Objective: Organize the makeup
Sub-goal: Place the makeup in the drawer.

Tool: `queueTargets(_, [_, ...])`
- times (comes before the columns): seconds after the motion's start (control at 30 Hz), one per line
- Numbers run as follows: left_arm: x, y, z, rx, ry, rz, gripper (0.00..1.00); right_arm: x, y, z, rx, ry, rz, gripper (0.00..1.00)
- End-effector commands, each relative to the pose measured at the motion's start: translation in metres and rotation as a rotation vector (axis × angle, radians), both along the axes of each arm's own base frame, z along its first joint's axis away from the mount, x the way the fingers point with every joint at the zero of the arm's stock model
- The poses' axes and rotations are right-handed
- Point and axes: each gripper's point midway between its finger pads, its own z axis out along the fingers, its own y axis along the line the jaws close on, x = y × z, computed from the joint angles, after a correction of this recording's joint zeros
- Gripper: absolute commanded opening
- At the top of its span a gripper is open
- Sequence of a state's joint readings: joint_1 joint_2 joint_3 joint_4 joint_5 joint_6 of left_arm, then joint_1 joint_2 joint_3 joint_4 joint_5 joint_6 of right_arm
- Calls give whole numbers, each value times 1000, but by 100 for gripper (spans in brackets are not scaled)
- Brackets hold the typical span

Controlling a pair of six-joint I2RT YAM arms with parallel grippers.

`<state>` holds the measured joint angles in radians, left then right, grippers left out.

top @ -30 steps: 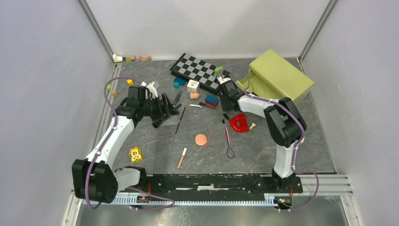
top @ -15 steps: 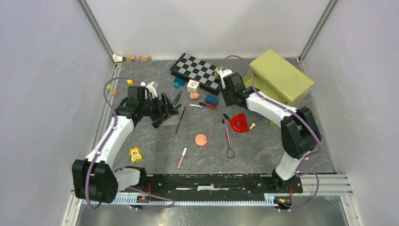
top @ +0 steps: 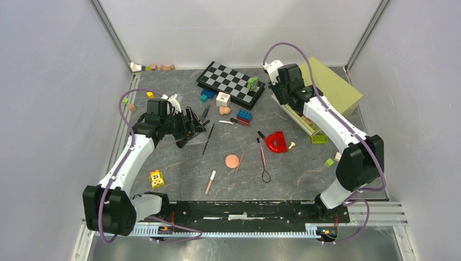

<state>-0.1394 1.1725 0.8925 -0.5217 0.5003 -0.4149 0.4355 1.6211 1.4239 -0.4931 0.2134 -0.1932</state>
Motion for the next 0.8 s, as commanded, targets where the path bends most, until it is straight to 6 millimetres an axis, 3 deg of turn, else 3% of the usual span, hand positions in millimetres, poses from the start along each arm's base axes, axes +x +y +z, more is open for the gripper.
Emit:
queueTargets(0.0, [3,2,8,-7,-43,10,78,7,-25,12,-95,8,38,25])
queueTargets(0.3, [3,-1,13,-28,-64,2,79,17,-54,-18,-175,88,23,25])
queueTargets(0.77, [9,0,34,-39,-182,21,80,35,-75,-57,-243,168,-17,26])
